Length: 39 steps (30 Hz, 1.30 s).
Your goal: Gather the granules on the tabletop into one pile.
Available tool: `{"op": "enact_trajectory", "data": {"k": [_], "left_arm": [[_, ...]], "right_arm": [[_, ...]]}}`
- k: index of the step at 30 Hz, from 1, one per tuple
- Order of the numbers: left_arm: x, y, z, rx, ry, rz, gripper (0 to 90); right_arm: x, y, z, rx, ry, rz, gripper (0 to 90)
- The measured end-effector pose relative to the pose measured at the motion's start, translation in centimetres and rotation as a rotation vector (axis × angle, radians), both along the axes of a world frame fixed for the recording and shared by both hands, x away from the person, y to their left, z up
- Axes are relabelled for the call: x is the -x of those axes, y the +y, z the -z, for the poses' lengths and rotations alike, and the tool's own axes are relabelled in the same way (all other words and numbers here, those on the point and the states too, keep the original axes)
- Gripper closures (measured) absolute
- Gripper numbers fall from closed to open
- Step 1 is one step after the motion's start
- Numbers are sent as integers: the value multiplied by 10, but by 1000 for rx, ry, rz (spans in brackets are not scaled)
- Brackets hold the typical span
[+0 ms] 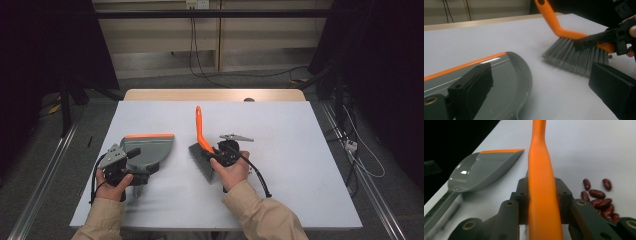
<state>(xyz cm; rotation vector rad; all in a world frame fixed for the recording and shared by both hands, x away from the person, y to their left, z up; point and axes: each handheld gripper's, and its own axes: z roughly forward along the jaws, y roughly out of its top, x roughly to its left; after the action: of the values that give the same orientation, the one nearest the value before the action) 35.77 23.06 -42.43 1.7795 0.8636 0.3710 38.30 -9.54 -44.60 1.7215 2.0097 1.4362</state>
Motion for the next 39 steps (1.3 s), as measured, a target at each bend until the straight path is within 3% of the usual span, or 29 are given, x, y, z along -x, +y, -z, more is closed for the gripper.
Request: {"op": "enact_trajectory", "data": {"k": [5, 10, 22, 39], "left_arm": [[0, -1, 0, -4, -1, 4, 52], [0, -1, 0, -2, -4, 4, 52], [1, -2, 0, -6, -4, 3, 52], [1, -3, 0, -10, -6, 8, 52]], "right_arm": [[-2, -8, 2, 33, 28, 23, 704], [2, -22, 5, 19, 45, 55, 702], [12, -54, 5, 26, 55, 109, 701], [21, -79, 2, 61, 40, 143, 700]]}}
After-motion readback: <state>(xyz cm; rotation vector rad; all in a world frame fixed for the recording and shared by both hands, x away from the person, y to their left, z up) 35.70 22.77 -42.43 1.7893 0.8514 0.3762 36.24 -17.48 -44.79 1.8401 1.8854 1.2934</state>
